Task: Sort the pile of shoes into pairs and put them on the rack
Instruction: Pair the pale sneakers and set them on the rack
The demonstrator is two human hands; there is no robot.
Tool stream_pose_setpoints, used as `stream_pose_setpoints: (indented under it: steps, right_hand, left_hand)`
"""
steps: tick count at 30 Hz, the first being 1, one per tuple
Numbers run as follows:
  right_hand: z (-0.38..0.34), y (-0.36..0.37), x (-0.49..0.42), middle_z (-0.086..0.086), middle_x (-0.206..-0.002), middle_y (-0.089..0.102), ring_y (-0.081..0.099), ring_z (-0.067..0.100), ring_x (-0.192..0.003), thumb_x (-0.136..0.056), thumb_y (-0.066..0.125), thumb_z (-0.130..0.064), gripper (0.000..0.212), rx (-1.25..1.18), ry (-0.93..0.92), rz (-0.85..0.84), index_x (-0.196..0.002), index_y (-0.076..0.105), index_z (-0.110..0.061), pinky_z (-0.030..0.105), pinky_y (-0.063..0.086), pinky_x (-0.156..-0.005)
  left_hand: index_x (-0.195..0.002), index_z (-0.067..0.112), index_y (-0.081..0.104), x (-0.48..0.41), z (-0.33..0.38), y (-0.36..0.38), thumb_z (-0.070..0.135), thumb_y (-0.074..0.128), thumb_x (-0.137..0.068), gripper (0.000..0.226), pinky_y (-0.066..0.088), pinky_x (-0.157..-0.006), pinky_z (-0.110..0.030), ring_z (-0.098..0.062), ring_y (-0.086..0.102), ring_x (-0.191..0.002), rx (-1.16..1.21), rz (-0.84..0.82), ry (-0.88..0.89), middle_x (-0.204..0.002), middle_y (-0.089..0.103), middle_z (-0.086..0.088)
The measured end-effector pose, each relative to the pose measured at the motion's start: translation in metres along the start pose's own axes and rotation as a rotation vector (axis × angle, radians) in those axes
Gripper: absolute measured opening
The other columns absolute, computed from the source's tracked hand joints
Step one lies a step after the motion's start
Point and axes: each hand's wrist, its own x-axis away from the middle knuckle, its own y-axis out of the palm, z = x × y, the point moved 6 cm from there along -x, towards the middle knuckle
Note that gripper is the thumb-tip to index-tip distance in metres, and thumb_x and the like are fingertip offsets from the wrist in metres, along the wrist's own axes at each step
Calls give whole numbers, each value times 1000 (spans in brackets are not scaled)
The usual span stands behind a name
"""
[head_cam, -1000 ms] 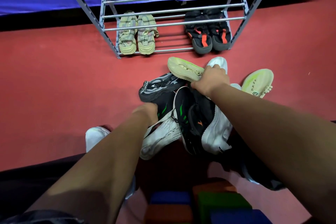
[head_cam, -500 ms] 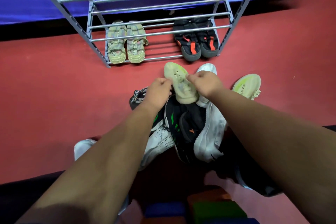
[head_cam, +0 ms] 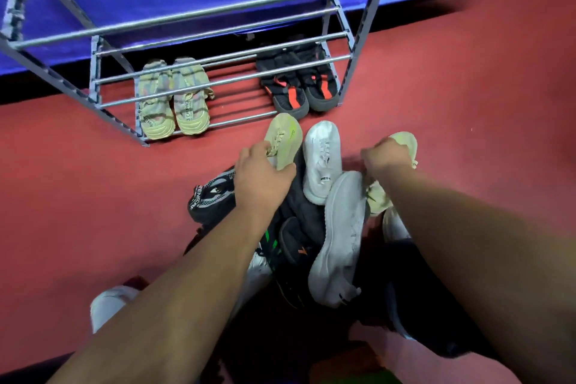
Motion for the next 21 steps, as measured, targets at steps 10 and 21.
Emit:
stream_pose_setpoints:
  steps: [10,21]
  right_hand:
    - [37,26,-38,16,-148,46,45,38,-135,-85,68,-54,74,206,208,22,-145,46,-16,47,42,-110]
    - [43,27,-45,13,-143,30,55,47,-118,-78,76,-55,76,171,191,48,-134,47,-12,50,50,-96]
  left_hand:
    - [-142,20,40,5,17,33,50,55,-89,63,46,-95,-49,-36,45,-119,-408,-74,48,-130,42,-13]
    - [-138,20,41,2,20,34,51,55,-87,61,47,-92,-49,-35,48,-115,-477,-124,28,-129,43,-12]
